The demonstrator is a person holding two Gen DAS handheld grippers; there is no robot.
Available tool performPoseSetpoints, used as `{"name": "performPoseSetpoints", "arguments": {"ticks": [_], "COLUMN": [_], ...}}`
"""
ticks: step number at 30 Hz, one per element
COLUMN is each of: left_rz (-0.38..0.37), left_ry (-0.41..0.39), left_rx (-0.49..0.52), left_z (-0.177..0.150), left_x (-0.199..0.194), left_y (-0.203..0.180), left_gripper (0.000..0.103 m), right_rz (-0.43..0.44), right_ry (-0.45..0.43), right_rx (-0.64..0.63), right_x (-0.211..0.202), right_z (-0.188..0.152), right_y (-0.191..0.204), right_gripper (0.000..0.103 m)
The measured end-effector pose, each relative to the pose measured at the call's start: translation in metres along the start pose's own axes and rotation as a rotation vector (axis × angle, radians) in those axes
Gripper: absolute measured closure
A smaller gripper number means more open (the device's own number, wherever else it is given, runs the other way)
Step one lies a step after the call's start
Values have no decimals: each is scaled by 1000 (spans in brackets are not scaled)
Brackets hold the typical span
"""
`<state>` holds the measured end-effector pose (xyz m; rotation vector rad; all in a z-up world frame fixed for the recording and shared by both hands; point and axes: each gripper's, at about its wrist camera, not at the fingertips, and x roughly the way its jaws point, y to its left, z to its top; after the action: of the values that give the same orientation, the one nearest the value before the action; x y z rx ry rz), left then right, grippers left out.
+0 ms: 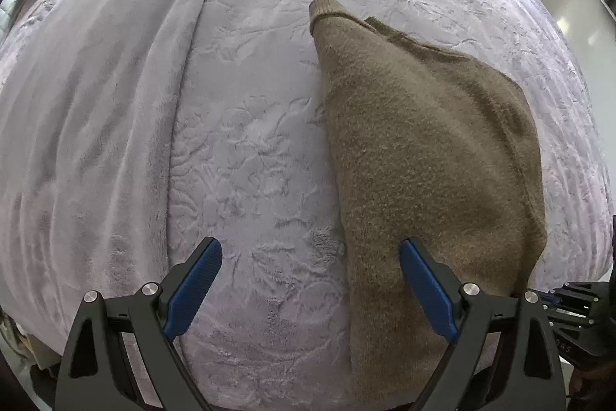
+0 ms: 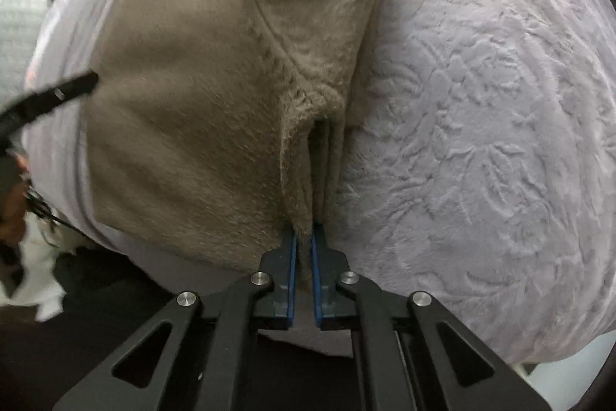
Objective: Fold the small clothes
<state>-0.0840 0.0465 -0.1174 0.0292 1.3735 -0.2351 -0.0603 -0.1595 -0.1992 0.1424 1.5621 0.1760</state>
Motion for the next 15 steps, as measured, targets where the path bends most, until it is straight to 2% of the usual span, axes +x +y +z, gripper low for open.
{"name": "performPoseSetpoints", "arguments": {"ticks": [2,4,6,7,8,10,15], "left_rz": [-3,-5,-8,-11,-13,-14,-7], "left_ry": [3,7,-16,-32,-38,-42,-66], "left_rx": [-3,-8,-23,-38,-51,-74,-92], "left_z": [2,6,15,23,30,43,77], "left_x": [-4,-6,-12,-14,-15,-13,-3], "left_y": [2,6,13,19,23,31,30], "left_gripper": [9,9,9,9,9,9,9], "right_rz": [8,61,117,118,115,142,225], "right_ry": [-2,-7,-39,-70,-103,-183,-267], "right_rx": [9,41,91,114,133,195,345], "right_x": [-2,-11,-26,-36,-45,-61,-73], "right_z": [-1,-4,0,5,11,32,102], "right_y": [1,-9,-21,-28,-35,-52,-78], "right_gripper": [96,96,90,78,62,42,41]}}
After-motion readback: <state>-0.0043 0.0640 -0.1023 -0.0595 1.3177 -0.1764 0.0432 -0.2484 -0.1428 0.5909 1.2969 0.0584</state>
